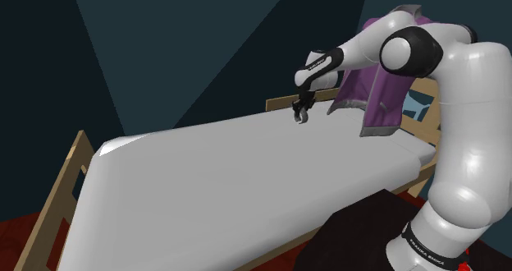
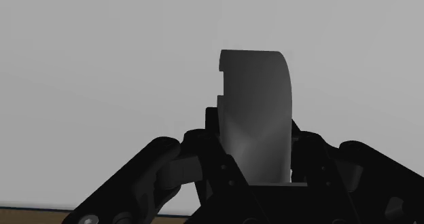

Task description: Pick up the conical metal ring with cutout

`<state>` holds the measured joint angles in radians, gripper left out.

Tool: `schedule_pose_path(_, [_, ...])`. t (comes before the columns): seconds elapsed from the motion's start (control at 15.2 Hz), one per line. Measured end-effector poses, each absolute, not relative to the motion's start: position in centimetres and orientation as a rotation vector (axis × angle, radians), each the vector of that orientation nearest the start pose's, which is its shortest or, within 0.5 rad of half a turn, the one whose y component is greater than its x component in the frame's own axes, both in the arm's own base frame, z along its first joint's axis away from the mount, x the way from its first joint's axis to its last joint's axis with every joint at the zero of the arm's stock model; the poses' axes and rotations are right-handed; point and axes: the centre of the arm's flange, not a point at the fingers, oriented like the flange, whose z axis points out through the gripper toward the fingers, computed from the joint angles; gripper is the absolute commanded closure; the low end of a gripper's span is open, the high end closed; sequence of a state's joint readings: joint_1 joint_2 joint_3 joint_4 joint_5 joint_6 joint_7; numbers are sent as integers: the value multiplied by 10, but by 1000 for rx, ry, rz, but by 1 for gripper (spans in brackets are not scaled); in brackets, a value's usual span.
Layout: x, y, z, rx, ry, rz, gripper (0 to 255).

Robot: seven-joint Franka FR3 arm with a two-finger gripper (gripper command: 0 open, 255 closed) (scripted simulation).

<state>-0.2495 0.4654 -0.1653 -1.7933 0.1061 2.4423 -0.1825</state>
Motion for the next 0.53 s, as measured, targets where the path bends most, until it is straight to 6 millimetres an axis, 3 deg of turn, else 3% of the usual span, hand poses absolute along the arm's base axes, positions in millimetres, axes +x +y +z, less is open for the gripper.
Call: schedule_pose_path(0.53, [617,-261,356,-3149,448,-294,255])
